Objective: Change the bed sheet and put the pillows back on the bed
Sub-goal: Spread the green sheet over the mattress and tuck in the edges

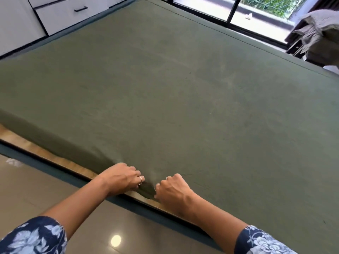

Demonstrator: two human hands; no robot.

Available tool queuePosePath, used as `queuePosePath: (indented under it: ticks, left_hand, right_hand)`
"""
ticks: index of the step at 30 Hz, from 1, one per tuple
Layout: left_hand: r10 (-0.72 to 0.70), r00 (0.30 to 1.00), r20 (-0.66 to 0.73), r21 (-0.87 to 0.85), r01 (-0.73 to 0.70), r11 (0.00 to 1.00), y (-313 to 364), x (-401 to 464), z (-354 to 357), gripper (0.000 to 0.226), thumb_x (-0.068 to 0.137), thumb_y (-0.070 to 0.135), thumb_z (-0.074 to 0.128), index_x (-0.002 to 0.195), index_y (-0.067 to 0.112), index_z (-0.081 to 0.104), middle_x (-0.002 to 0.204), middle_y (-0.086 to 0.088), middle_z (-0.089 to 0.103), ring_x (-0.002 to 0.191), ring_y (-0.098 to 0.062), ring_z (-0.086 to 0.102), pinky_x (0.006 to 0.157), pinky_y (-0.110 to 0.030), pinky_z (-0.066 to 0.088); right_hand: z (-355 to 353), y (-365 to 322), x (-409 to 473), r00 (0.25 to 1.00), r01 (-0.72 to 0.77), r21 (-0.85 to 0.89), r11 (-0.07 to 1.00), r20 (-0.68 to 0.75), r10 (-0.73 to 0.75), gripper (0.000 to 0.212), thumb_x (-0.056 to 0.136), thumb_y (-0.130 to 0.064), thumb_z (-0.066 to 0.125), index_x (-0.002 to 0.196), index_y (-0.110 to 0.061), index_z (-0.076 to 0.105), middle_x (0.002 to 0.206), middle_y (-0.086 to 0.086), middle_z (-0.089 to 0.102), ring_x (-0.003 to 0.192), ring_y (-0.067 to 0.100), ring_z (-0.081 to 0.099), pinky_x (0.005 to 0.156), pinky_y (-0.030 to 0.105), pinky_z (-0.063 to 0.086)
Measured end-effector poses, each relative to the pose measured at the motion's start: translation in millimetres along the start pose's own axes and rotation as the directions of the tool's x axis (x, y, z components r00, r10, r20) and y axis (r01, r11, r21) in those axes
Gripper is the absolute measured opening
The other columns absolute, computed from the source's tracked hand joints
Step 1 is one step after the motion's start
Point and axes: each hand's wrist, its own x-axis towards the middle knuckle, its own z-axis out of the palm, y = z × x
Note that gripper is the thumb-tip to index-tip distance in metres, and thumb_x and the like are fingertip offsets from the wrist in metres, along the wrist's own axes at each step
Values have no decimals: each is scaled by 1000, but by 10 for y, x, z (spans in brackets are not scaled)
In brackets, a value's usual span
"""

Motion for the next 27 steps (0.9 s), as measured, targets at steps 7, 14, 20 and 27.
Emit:
queuePosePath:
  ticks: [7,14,20,27]
  left_hand:
    - [-329,911,248,121,308,944,-687,-363,-36,47,93,51,48,130,22,43,126,3,51,121,-17,50,86,-33,44]
    - [-176,945,277,88,157,984,-736,-527,145,41,101,11,31,141,17,37,127,-5,51,115,-26,50,88,-38,44]
    - [-266,962,-67,-80,260,962,-719,-759,331,29,64,33,86,85,24,69,70,7,62,61,-11,63,42,-23,40]
    - [-941,233,246,-620,784,32,-987,-1028,451,49,98,53,36,71,15,50,94,-15,67,95,-35,62,73,-37,48]
  right_hand:
    - [-268,-285,788,984,-84,108,991,-146,100,42,98,-48,40,108,-9,51,107,11,66,98,31,63,65,34,31]
    - [-488,-412,1044,988,148,-39,988,-35,-150,26,101,-10,30,110,-8,55,103,9,68,91,33,66,49,30,23]
    - [-576,-493,1117,980,197,-62,978,17,-197,23,97,-10,38,107,-10,58,101,8,68,89,31,66,57,32,29]
    - [-786,-672,1784,984,57,94,994,-174,-39,34,101,-36,38,117,-8,50,112,14,64,103,33,61,66,36,32]
